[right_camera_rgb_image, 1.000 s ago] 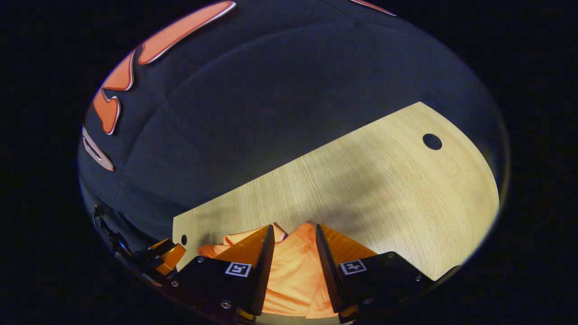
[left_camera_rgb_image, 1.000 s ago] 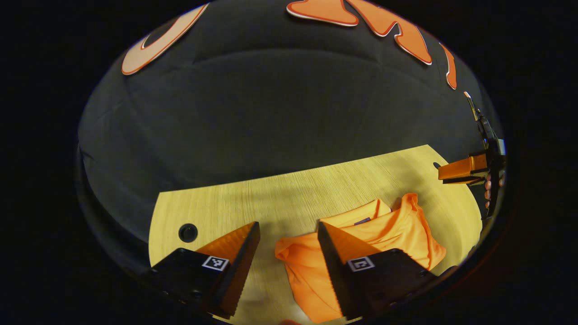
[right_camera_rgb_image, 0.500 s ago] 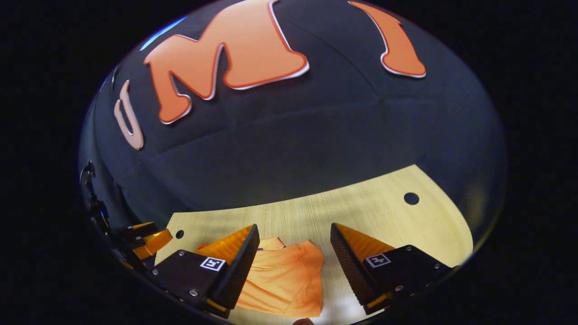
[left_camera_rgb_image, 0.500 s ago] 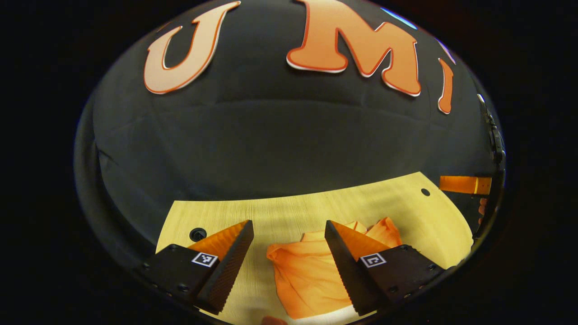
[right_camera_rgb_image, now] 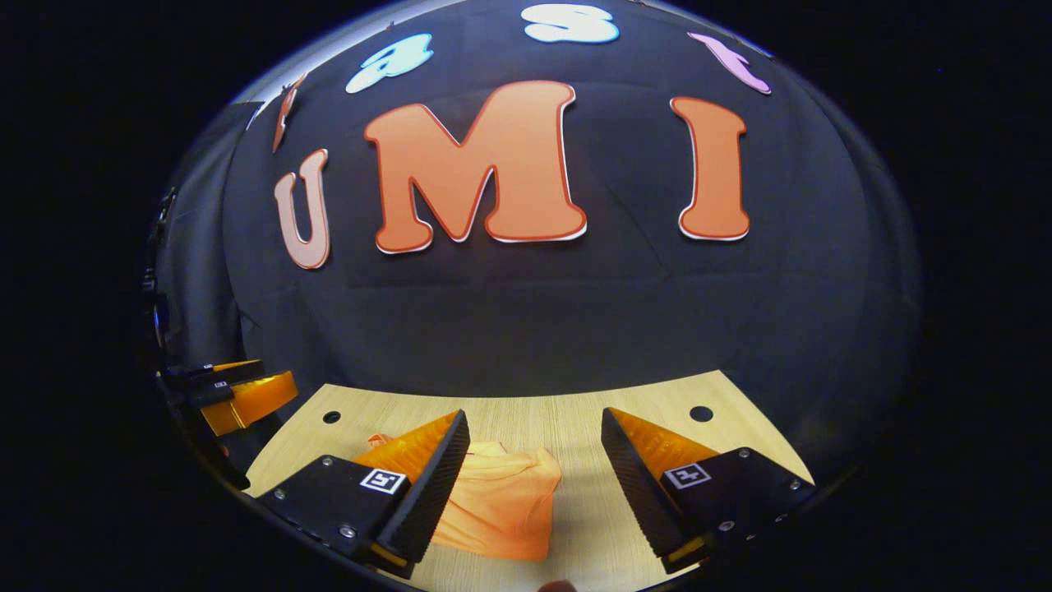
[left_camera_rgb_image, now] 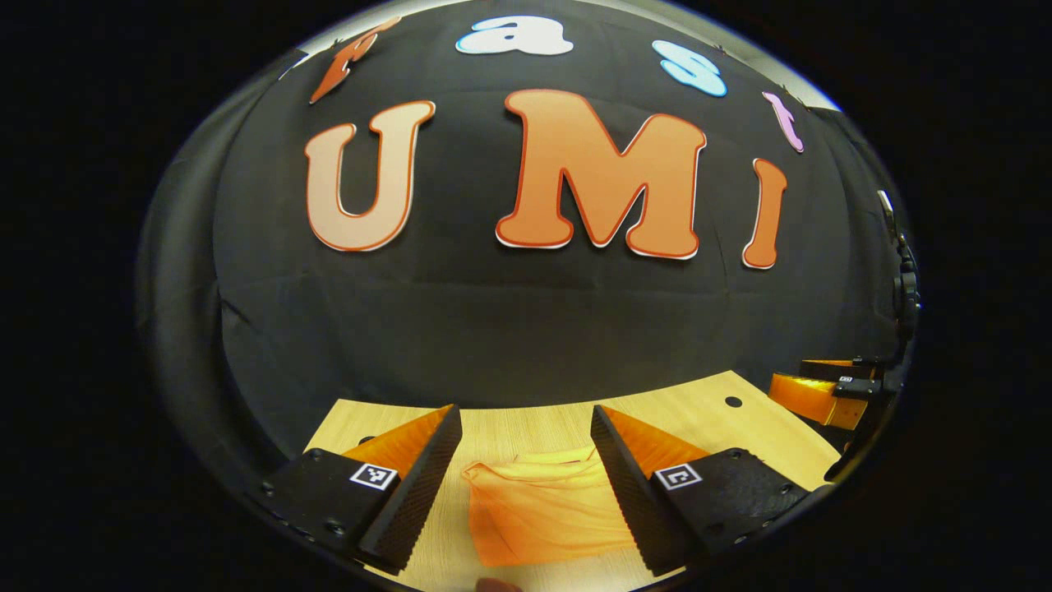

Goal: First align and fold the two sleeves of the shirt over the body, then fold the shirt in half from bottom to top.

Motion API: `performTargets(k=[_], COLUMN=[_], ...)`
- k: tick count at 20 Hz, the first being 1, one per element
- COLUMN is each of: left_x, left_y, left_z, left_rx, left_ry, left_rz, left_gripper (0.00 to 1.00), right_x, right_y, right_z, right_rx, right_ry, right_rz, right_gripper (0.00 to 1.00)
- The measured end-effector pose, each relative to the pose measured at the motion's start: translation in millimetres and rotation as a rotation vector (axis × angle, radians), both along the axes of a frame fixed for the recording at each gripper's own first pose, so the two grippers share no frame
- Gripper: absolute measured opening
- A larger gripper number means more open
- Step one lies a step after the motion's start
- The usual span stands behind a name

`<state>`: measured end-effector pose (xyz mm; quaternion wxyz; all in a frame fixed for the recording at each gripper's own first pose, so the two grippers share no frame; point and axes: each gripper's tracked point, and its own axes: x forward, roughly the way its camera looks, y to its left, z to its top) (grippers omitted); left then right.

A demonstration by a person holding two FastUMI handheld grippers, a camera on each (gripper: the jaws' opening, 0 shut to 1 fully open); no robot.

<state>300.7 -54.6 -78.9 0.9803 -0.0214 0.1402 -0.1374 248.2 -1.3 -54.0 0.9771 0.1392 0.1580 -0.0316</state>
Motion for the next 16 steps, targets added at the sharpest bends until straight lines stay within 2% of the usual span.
performTargets(k=[2,4,7,10,16], left_x=[-20.0,-35.1,-64.6,-94.1,-137.0], left_y=[-2.4,-4.7,-9.1,-17.3,-8.7], left_z=[7.7,9.6,16.0,26.0,54.5], left_rx=[-0.005,-0.026,-0.026,-0.021,-0.037], left_ry=[-0.029,-0.04,-0.058,-0.097,-0.199], left_rz=[0.015,0.025,0.034,0.012,0.05], left_gripper=[0.98,0.96,0.98,0.98,0.97], right_x=[-14.3,-31.7,-60.6,-84.3,-116.7], right_y=[-7.1,-7.8,-4.2,5.9,16.3], right_z=[17.0,32.8,40.5,37.7,56.7], right_rx=[-0.057,-0.085,-0.097,-0.097,-0.12], right_ry=[-0.067,-0.118,-0.162,-0.15,-0.227], right_rz=[-0.05,-0.062,-0.035,-0.009,0.022], right_gripper=[0.98,0.98,0.98,0.98,0.98])
